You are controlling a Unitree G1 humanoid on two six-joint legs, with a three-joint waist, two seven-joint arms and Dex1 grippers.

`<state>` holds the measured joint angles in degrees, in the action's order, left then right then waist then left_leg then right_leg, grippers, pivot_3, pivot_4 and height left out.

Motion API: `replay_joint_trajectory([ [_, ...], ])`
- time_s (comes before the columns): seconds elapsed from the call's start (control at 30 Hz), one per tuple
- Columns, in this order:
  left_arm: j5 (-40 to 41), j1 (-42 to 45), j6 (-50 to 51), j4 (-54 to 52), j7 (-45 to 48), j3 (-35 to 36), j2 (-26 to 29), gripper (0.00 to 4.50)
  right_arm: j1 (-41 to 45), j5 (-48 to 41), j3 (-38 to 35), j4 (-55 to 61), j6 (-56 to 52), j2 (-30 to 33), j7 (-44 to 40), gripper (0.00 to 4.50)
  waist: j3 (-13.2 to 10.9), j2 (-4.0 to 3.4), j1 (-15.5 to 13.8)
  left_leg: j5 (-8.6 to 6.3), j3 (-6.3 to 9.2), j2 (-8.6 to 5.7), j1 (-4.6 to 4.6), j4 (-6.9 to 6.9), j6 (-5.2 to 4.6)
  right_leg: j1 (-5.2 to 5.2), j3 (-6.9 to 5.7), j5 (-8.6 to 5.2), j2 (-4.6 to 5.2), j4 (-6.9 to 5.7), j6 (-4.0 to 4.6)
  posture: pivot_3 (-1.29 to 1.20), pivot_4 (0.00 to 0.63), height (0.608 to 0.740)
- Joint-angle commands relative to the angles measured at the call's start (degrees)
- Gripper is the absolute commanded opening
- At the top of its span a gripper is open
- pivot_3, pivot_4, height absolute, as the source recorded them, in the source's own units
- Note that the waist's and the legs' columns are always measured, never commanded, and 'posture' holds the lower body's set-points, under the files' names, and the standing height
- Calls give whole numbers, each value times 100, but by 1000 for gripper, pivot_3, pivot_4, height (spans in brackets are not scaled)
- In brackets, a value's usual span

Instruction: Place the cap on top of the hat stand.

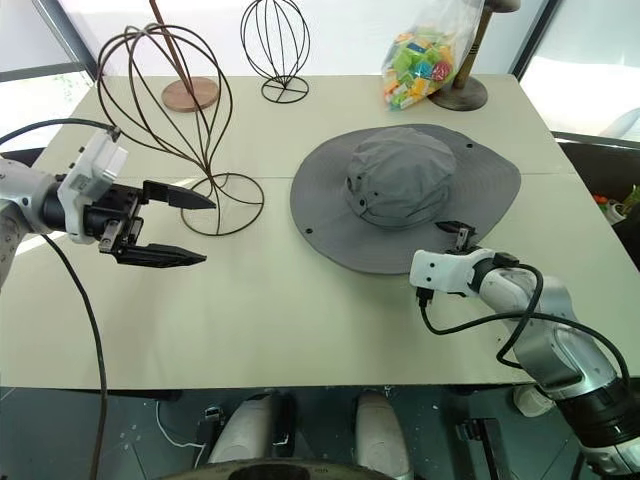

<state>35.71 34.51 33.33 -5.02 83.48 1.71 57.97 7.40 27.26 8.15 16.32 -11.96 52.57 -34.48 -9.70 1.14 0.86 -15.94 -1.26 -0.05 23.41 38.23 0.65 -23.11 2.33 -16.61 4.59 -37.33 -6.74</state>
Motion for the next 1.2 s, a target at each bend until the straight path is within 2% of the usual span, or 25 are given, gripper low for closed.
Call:
replay_joint_trajectory([
  [0.03, 121, -30, -4, -180, -55, 309, 48, 4500, 118, 8, -64, -119, 62, -128, 14, 3956, 0, 0, 0, 0, 0, 0, 0, 0, 0, 0, 0, 0, 0, 0, 0, 0, 150, 739],
  [0.1, 123, -62, -1, -197, -91, 343, 45, 4500, 177, -2, -59, -184, 76, -178, -15, 3141, 0, 0, 0, 0, 0, 0, 0, 0, 0, 0, 0, 0, 0, 0, 0, 0, 150, 739],
  [0.3, 132, -100, 26, -243, -168, 438, 49, 4500, 287, -100, -134, -312, 82, -344, -38, 137, 0, 0, -1, 0, 0, 0, 0, 0, 0, 0, 0, 0, 0, -1, 0, 0, 150, 739],
  [0.47, 173, -102, 66, -222, -257, 539, 42, 4500, 450, -1136, -661, 188, -943, -1024, -415, 59, 1, 2, -1, 0, 1, 1, 0, 1, 0, 1, 0, 0, -1, -3, 0, 0, 150, 739],
  [0.6, 320, -169, 202, -268, -483, 780, 23, 4500, 760, -1893, -1276, 514, -1804, -1293, -611, 59, 1, 1, 14, 0, 2, 4, 0, 1, 0, -3, 0, 0, -1, -8, 0, 0, 150, 739],
  [0.8, 874, -324, 741, -403, -1074, 1544, 26, 4500, 2101, -3076, -1937, 572, -3135, -1279, -858, 59, -1, -1, 13, 0, 3, 12, 0, 1, 0, -3, 0, 0, 1, -10, 0, 0, 150, 739],
  [1.0, 1897, -542, 1573, -610, -1968, 2879, 13, 4500, 4440, -3522, -1782, -857, -3482, -1423, -630, 59, -10, -13, 64, 0, 0, 16, 2, -3, 0, -21, 1, 0, 2, -20, 0, 0, 150, 739],
  [1.2, 2138, -1481, 1926, -937, -2554, 4189, 90, 4500, 6776, -3308, -1138, -3354, -2086, -1971, -556, 59, -12, -17, 190, 1, -5, 13, 3, -11, 2, -31, 3, 1, 10, -24, 0, 0, 150, 739],
])
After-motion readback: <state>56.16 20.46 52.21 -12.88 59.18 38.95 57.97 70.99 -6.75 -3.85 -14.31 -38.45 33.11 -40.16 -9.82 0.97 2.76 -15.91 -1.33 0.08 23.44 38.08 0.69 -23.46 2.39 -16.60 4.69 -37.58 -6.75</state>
